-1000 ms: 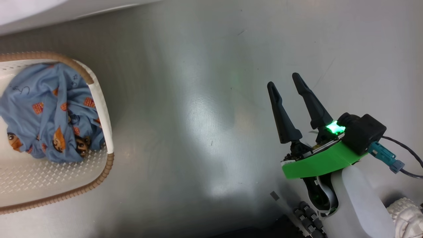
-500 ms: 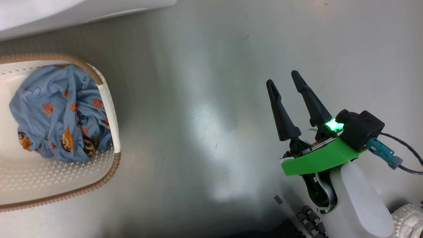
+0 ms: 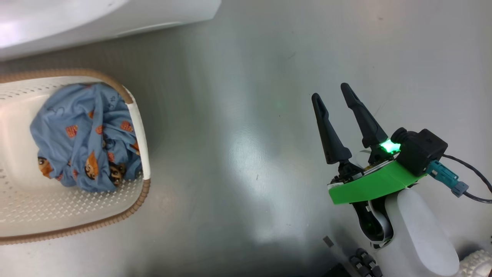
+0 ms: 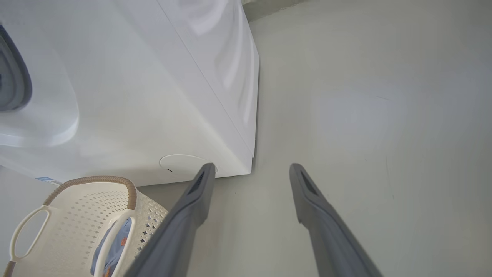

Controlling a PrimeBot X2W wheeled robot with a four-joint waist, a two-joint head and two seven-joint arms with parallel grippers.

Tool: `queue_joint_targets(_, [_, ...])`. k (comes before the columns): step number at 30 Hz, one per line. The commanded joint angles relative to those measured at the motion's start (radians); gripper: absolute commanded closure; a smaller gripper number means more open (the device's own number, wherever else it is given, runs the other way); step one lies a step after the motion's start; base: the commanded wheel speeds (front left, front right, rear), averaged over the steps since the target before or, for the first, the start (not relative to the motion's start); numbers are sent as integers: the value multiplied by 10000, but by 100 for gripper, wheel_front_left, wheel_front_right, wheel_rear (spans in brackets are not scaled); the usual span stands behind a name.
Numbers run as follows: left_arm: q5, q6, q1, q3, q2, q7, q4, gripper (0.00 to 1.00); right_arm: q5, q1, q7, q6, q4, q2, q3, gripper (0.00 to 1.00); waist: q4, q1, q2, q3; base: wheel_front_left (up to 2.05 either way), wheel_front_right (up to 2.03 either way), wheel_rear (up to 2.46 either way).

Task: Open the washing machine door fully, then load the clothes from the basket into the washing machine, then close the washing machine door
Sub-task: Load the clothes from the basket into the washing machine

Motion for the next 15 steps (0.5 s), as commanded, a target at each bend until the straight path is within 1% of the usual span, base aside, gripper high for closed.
queue_joint_targets(1, [8,-29,104,75,369,-120,-92,0,-60,372,-48,29,-138,70,171,0,125,0,-1,-228,0,0,0])
queue_joint_targets(8, [18,20,954,295,-289,-277,-190,0,-258,402,-48,29,-51,70,62,0,377,0,-1,-732,0,0,0])
queue_joint_targets(15, [500,230,2196,1085,-831,-286,-1103,0,-404,509,-48,29,81,70,-74,0,579,0,-1,-1280,0,0,0])
